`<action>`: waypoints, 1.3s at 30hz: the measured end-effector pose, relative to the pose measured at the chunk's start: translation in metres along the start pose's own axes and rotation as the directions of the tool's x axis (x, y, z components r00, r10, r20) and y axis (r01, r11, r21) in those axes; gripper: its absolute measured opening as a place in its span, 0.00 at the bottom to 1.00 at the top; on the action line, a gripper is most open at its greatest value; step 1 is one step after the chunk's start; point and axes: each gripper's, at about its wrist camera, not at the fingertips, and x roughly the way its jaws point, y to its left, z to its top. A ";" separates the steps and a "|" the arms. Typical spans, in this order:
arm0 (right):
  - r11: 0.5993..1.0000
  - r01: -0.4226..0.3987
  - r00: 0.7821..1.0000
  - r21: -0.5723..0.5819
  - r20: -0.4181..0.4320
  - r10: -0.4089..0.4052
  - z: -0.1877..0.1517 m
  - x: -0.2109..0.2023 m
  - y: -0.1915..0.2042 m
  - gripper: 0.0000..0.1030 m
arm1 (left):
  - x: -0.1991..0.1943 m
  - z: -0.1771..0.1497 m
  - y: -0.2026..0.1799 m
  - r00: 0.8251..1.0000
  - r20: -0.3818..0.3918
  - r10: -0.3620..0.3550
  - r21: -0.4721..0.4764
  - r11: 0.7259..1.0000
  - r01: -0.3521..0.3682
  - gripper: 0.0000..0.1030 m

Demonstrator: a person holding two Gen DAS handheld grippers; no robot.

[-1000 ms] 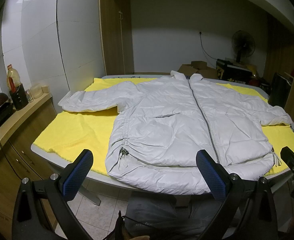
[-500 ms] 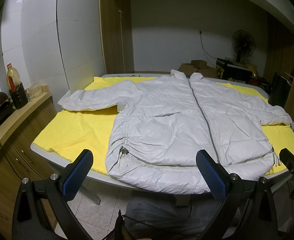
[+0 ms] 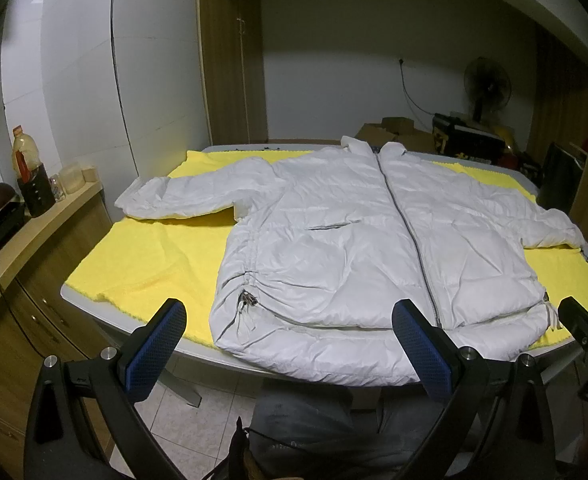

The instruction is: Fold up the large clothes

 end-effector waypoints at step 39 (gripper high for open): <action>1.000 -0.012 1.000 -0.019 -0.017 0.011 -0.006 0.005 0.007 1.00 | 0.007 0.000 -0.003 0.997 -0.067 -0.046 -0.050 0.998 0.042 1.00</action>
